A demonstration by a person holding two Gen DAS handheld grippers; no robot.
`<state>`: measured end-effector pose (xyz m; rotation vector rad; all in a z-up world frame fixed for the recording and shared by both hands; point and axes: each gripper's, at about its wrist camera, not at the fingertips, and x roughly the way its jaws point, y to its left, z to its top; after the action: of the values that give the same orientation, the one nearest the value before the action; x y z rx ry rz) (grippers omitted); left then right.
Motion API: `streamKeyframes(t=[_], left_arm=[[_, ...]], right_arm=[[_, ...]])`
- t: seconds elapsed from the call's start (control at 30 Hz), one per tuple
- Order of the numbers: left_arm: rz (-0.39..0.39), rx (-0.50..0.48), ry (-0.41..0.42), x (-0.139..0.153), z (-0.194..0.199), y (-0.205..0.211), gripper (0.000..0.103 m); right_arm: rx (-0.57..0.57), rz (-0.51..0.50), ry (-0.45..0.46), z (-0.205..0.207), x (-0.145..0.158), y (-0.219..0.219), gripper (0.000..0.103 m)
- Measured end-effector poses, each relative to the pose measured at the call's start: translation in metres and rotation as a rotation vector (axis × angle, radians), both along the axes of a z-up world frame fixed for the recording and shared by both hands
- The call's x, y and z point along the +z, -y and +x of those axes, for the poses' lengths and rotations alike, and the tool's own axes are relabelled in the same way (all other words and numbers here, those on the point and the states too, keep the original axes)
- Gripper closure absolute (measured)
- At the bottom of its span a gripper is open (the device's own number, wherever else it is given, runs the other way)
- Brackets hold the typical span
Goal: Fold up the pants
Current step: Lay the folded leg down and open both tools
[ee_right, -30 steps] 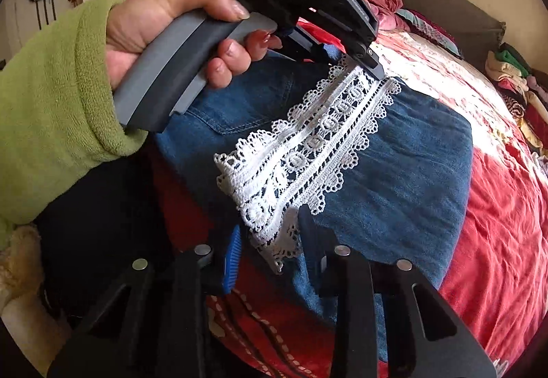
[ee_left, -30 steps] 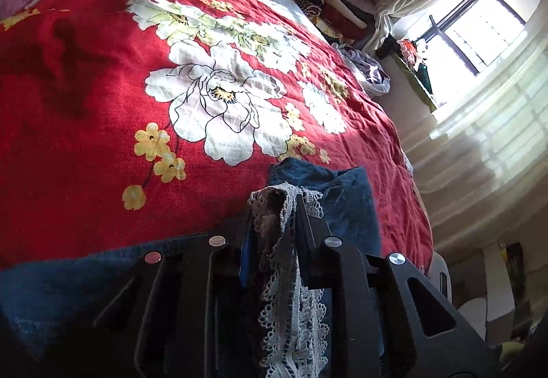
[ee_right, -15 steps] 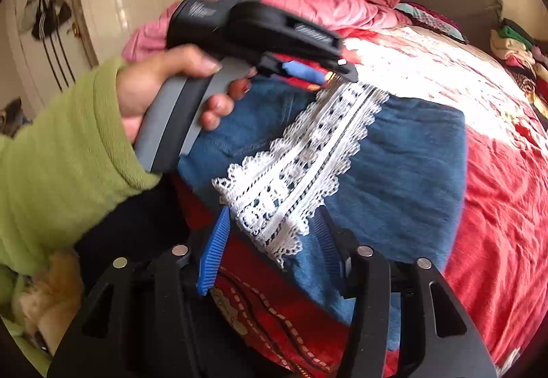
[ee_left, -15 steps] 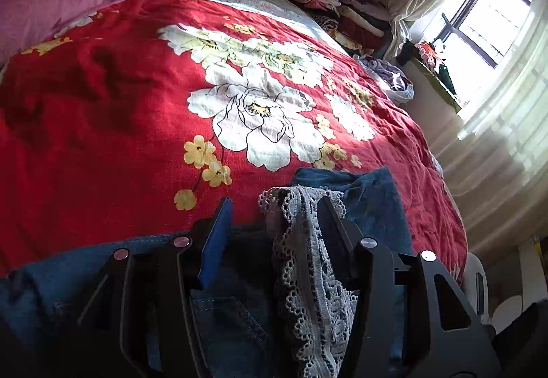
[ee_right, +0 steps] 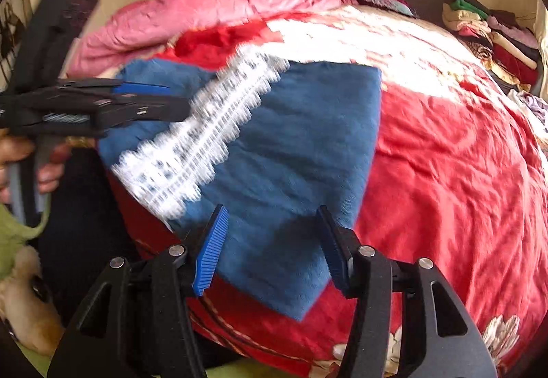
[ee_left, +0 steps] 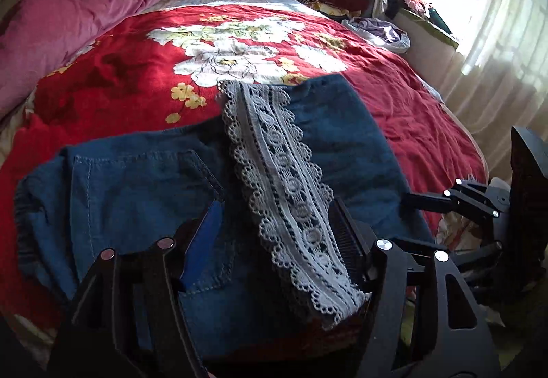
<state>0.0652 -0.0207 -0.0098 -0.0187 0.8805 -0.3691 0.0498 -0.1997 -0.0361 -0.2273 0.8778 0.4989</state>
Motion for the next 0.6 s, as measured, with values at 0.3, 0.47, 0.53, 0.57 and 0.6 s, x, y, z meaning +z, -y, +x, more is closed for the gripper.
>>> streamKeyframes(t=[0.3,0.47,0.53,0.57,0.6], left_arm=[[0.101,-0.020,-0.108,-0.034,0.000,0.009,0.042],[0.085,-0.006,-0.078,-0.025,-0.009,0.006,0.041],[0.067,0.004,-0.050,-0.017,-0.013,0.003,0.041],[0.050,0.012,-0.034,-0.013,-0.016,0.000,0.041],[0.036,0.015,-0.019,-0.008,-0.018,-0.002,0.041]], right_arm=[[-0.006,0.023,-0.001,-0.009,-0.029,0.017,0.052],[-0.016,0.080,-0.026,-0.009,-0.015,0.021,0.050],[-0.021,0.121,0.000,-0.008,-0.001,0.026,0.050],[-0.032,0.130,0.019,-0.005,0.007,0.029,0.050],[-0.038,0.143,0.032,-0.001,0.015,0.031,0.050]])
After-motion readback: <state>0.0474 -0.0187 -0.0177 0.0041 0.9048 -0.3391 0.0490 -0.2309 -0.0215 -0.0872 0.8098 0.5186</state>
